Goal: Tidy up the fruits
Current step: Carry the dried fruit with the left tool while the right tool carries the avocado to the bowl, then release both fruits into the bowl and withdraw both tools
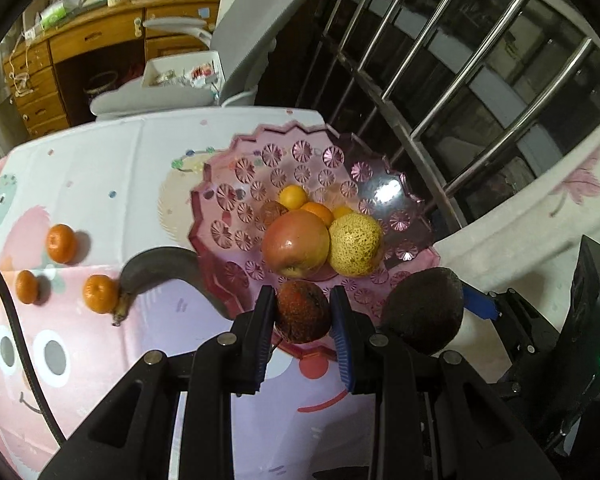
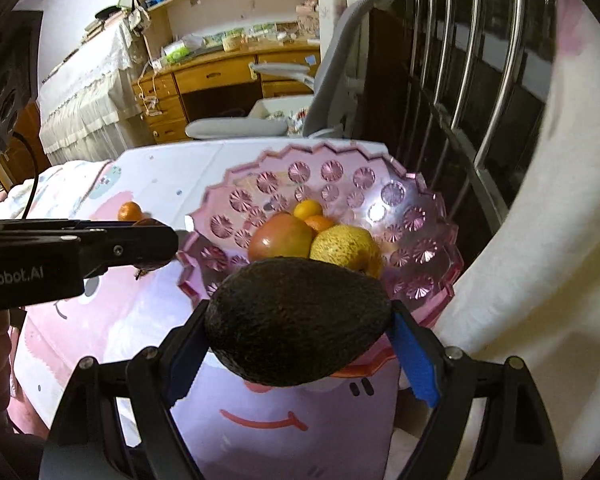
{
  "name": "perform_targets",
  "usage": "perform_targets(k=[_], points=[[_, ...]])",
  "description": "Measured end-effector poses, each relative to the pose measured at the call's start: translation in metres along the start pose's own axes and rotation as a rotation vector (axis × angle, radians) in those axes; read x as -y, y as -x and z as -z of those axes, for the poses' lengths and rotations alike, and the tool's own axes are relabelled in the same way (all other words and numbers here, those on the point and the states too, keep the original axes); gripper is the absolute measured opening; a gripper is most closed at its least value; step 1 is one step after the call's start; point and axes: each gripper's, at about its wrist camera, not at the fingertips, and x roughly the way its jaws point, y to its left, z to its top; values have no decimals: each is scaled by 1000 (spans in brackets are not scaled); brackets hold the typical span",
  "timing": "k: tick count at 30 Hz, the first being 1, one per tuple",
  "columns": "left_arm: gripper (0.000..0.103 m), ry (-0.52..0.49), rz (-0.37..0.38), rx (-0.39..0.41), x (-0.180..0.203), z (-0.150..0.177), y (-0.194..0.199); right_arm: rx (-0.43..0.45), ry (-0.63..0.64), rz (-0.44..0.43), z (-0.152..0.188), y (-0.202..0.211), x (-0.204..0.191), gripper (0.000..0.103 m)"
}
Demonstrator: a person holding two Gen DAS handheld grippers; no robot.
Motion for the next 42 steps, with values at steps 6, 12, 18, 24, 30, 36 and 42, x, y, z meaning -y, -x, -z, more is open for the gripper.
perform_targets(k=[6,12,18,24,30,36,42], points=[[26,8,6,-66,0,-8,-29,-68,-7,-11,0,-22,10,86],[26,14,-3,-105,0,-12,-48,-115,-19,-3,2,-37,19,86],[29,10,-10,-127,1,-14,-53,-158,-60,6,2,-45,26,86],[39,9,-14,-138,1,-14,-51,-161,-78,16,2,-48,30,86],[56,25,-22,-120,-2,-12,-39,-109,-59,20,-1,-36,25,87],[66,55,-30,-88,-10,-7,-20,-105,-57,26,-1,-29,21,87],[72,103,-68,-43,-28,9,6,-101,-73,27,1,-21,15,87]])
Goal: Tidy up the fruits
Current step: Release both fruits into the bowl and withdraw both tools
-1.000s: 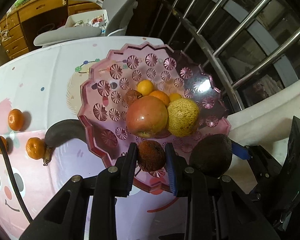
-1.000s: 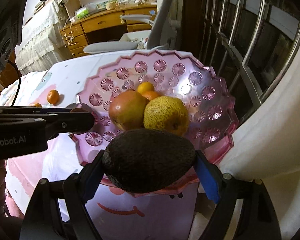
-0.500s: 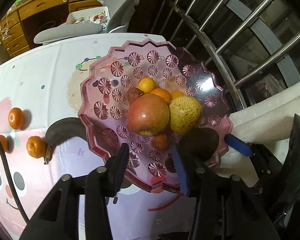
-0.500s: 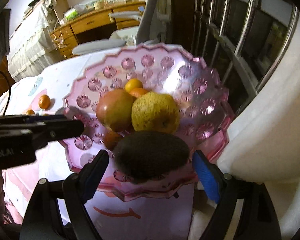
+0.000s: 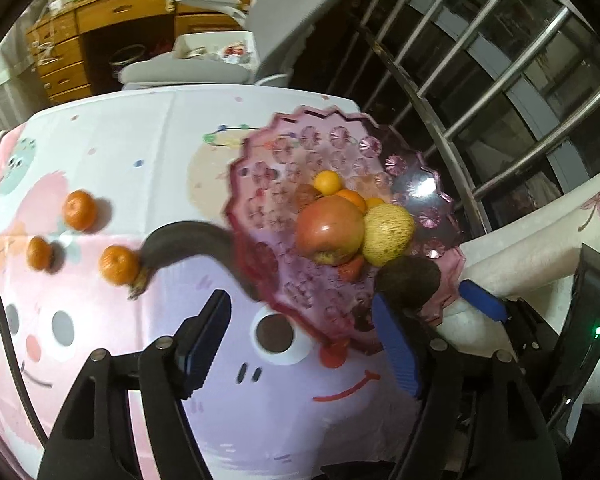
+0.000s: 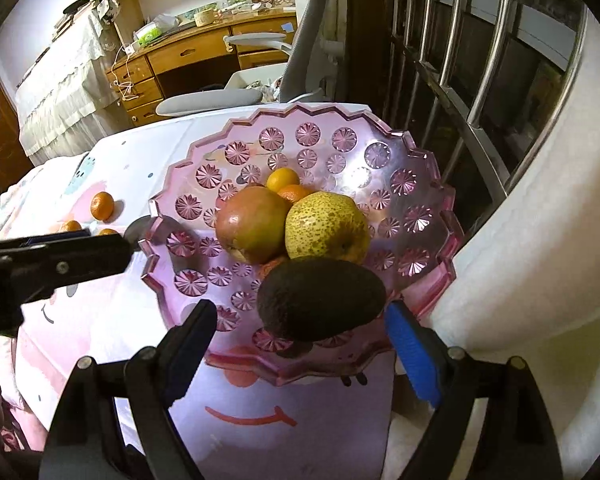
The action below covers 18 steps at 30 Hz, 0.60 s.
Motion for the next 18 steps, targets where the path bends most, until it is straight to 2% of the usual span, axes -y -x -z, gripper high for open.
perform_targets(k=[6,11,18], points=[[74,71,-51,12,-37,29,18,24,-7,-3,8,13,-15,87],[74,123,-76,-14,-75,60,31,15,-16,2,22,18,-35,87],[74,118,-115,-40,-129,88,59,-2,-88,-2,43,26,-76,87]])
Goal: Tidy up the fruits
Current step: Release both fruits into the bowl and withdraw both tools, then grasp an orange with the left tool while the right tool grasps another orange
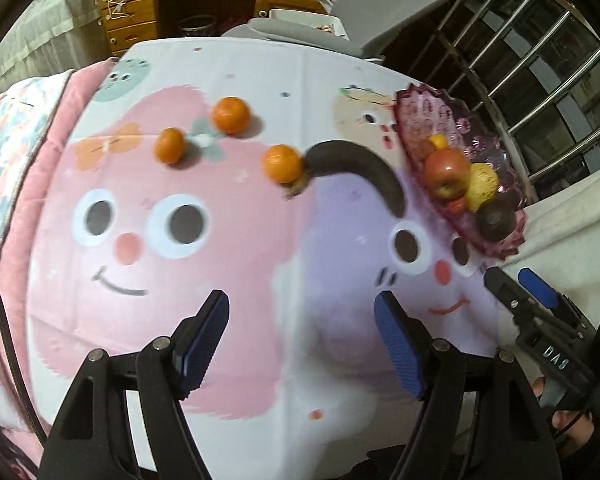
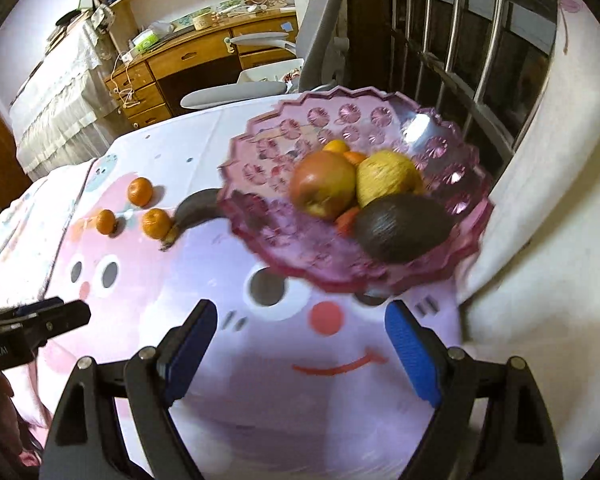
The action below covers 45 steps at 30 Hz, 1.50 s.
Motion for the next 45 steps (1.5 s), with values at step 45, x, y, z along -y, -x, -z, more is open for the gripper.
perform_targets(k=[45], points=[[86,-137,-127,-134,-128,-113,-72,85,193,-84,-25,-73,-157,87]])
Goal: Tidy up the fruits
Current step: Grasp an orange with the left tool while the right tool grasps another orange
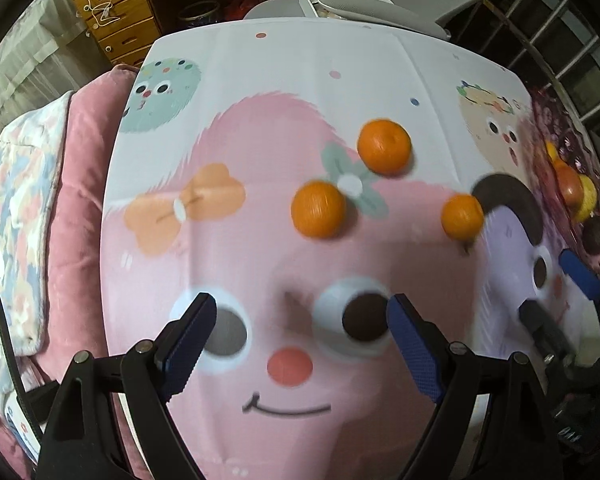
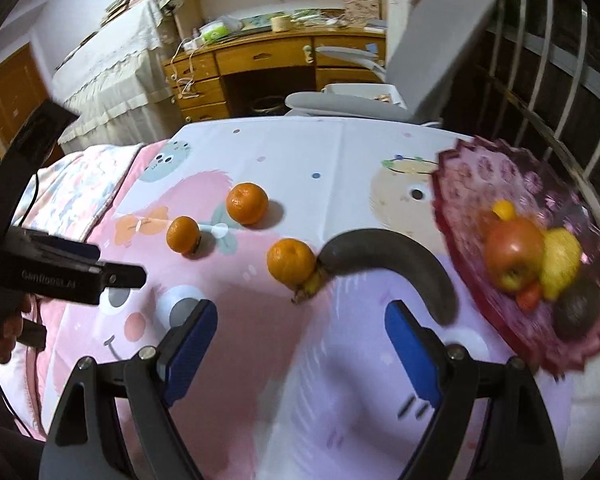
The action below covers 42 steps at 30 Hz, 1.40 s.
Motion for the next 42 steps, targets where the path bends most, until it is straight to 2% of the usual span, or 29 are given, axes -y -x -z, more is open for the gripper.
perform_targets(k=[7,12,15,21,29,38,39,42], points=[[86,-21,12,0,-1,-37,-20,-15,46,-22,-11,-41,-5,83],[86,-30,32,-5,-1,-49,-33,-29,72,-23,-9,-64,-9,68],[85,-49,44,-3,1,-50,-37,-25,54,-21,-9,-73,-8,64],[69,-71,53,-20,3,-53,-47,-12,41,-6,-10,-82,-8,57],[38,-92,62,-15,10,-54,-52,1,35,20,-9,-82,-9,52],[36,-103,58,-4,9,-52,-52,5,17,54,-10,-83,-11,48],[36,-105,60,-4,8,-51,-51,9,17,51,-11,-82,-11,40],[36,-118,65,2,9,-49,-46,6,27,50,-12,-81,-15,39]])
